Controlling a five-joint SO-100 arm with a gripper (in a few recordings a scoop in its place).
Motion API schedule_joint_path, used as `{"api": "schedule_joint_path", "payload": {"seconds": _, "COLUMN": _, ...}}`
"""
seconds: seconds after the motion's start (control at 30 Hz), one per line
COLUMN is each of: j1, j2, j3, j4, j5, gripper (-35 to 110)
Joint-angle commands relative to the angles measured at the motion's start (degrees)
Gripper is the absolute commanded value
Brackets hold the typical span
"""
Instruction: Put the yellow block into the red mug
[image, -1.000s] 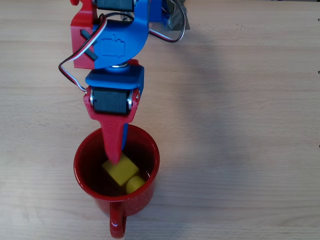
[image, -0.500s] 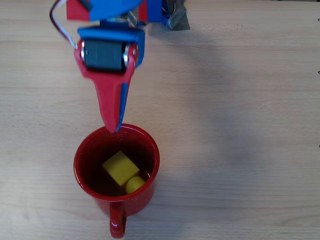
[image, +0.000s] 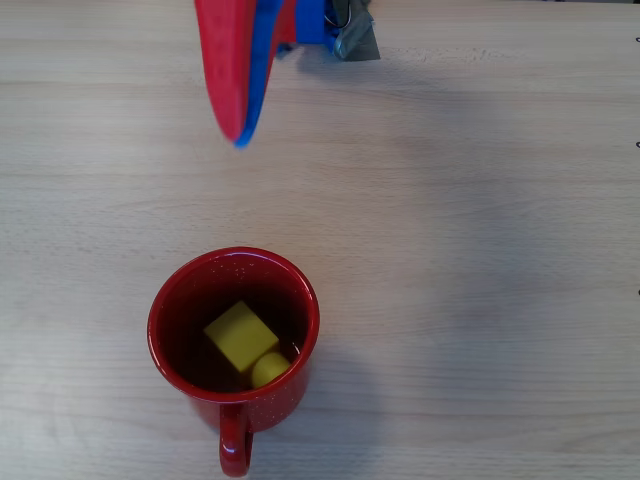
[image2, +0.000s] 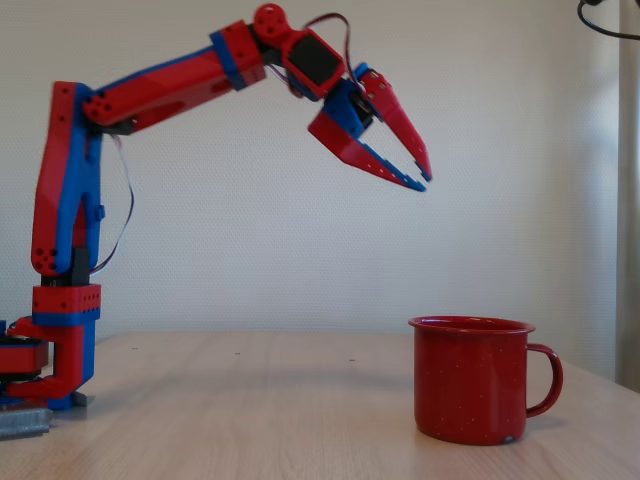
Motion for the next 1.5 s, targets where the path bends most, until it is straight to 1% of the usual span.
{"api": "schedule_joint_path", "payload": {"seconds": 0.0, "j1": -0.6, "j2": 12.1, "j3": 7.3, "j4": -3.4, "j5": 1.4, "gripper": 0}}
{"api": "schedule_joint_path", "payload": {"seconds": 0.17, "j1": -2.0, "j2": 25.5, "j3": 26.1, "j4": -12.4, "j5": 0.4, "gripper": 0}}
{"api": "schedule_joint_path", "payload": {"seconds": 0.27, "j1": -3.3, "j2": 32.7, "j3": 35.5, "j4": -15.3, "j5": 0.1, "gripper": 0}}
{"api": "schedule_joint_path", "payload": {"seconds": 0.47, "j1": -6.1, "j2": 47.5, "j3": 53.0, "j4": -14.9, "j5": -0.5, "gripper": 0}}
{"api": "schedule_joint_path", "payload": {"seconds": 0.63, "j1": -8.9, "j2": 61.4, "j3": 71.1, "j4": -14.2, "j5": -2.0, "gripper": 0}}
{"api": "schedule_joint_path", "payload": {"seconds": 0.9, "j1": -9.6, "j2": 82.1, "j3": 97.6, "j4": -13.8, "j5": -4.0, "gripper": 0}}
{"api": "schedule_joint_path", "payload": {"seconds": 1.1, "j1": -9.3, "j2": 91.8, "j3": 106.6, "j4": -10.8, "j5": -4.7, "gripper": 0}}
{"api": "schedule_joint_path", "payload": {"seconds": 1.33, "j1": -9.5, "j2": 96.6, "j3": 109.9, "j4": -5.1, "j5": -6.5, "gripper": 0}}
{"api": "schedule_joint_path", "payload": {"seconds": 1.47, "j1": -9.3, "j2": 96.6, "j3": 109.9, "j4": -4.7, "j5": -6.4, "gripper": 0}}
